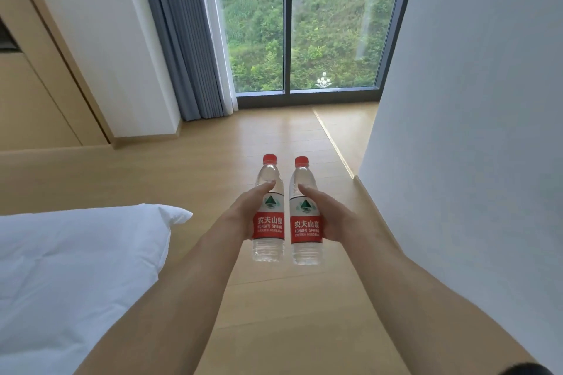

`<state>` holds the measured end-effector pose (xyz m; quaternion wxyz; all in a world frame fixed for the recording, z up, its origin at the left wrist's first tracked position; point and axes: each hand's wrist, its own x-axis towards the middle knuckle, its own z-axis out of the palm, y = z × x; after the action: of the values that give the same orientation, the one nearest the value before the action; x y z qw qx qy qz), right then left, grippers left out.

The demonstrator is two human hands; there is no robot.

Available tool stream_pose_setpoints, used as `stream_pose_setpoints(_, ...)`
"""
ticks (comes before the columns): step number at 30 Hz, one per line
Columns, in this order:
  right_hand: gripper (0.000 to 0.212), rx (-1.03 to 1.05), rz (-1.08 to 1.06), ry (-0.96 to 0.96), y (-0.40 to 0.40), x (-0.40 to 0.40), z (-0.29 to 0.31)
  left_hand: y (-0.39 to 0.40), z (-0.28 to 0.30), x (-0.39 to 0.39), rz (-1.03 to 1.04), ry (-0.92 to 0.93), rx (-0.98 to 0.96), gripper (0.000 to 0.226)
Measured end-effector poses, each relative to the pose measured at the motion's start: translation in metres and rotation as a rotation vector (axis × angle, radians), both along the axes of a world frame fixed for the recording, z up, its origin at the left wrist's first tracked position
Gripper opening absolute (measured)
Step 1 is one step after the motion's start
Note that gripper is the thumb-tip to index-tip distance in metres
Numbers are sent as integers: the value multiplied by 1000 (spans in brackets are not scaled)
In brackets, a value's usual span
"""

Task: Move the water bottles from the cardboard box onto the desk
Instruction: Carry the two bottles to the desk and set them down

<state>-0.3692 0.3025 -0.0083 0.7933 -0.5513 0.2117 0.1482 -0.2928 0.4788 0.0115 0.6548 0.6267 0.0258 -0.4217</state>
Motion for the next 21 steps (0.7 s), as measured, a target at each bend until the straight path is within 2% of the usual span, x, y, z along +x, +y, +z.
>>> stream_pose_setpoints(12, 64, 5, 154, 17, -29, 123, -4, -18, 1, 88, 119, 25, -28, 57)
stream_pose_setpoints(21, 72, 25, 244, 28, -20, 265, -11, -6, -8, 222, 167, 43, -34, 62)
